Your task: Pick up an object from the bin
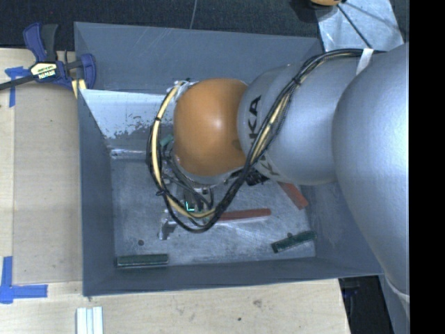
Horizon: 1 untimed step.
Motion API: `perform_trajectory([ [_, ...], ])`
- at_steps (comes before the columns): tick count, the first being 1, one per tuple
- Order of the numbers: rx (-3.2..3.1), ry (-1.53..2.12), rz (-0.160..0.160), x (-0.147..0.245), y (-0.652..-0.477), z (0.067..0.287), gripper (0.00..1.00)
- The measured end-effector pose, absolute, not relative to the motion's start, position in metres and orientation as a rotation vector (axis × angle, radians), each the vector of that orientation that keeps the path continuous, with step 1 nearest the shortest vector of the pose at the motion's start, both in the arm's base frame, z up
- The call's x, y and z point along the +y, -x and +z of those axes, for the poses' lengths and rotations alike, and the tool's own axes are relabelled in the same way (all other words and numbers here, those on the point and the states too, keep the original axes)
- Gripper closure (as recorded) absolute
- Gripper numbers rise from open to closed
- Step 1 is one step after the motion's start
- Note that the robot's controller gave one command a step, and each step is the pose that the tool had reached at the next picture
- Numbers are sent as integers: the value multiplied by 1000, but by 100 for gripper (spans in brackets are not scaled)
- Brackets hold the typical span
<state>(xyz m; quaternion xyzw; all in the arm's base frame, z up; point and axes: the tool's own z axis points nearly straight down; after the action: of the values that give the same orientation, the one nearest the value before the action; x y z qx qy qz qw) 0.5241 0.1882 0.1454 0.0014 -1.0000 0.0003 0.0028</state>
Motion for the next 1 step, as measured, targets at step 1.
perform_trajectory([
  [1, -3144, 0, -1, 188, -526, 149, 0],
])
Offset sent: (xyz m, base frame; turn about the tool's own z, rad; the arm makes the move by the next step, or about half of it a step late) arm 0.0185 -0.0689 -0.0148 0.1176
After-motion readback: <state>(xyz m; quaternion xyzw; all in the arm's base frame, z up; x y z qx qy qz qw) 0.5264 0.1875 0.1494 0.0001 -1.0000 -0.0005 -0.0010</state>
